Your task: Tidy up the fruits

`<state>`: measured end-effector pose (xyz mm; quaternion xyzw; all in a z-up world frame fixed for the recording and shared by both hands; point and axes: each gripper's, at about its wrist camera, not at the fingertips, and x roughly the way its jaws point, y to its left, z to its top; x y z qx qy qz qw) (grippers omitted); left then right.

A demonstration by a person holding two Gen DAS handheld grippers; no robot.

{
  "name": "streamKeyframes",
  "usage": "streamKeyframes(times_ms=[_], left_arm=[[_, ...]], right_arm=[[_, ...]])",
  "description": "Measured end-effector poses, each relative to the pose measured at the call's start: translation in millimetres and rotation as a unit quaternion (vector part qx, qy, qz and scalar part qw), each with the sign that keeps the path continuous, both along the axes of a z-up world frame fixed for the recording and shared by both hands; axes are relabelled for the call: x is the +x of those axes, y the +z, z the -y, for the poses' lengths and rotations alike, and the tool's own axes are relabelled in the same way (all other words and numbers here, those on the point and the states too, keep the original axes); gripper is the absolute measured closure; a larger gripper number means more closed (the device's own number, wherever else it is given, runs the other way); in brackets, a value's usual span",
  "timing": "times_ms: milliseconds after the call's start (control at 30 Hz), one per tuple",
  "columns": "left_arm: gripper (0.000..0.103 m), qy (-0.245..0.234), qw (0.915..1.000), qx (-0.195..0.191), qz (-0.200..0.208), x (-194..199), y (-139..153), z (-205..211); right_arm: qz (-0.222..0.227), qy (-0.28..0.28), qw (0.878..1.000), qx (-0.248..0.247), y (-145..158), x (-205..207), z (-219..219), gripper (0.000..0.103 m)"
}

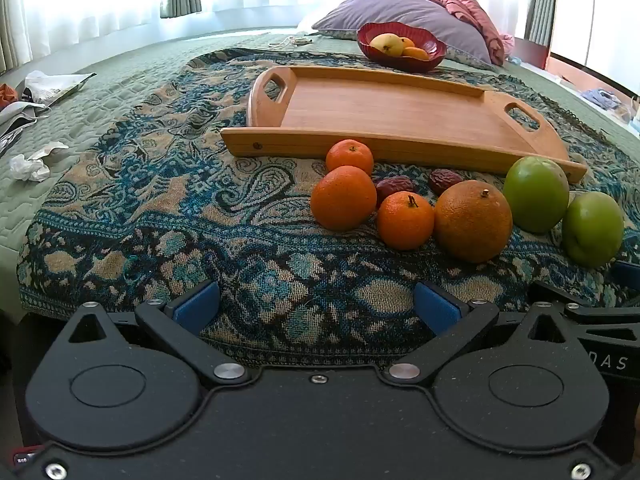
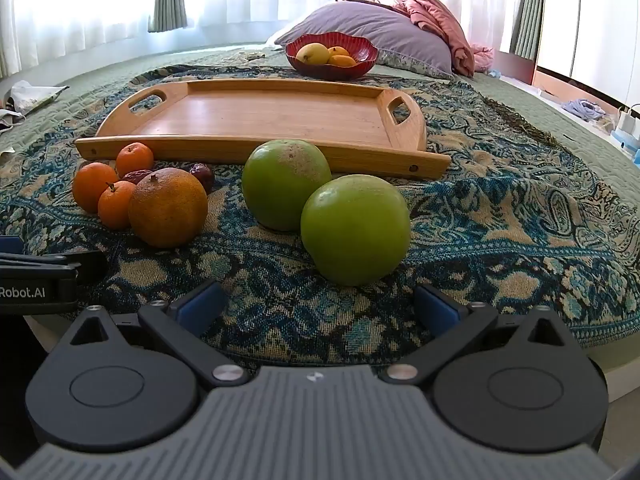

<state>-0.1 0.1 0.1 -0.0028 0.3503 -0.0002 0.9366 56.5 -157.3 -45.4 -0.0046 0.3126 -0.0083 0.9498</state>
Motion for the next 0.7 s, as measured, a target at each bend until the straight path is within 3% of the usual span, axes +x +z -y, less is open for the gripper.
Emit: streamKeyframes(times_ms=[700], left_arm=[[0.000, 0.000, 1.0000, 0.000, -0.005, 0.5, 0.0, 0.1]], right_arm=[[0.002, -0.001, 1.000, -0.003, -0.2, -2.4, -0.4, 0.000]])
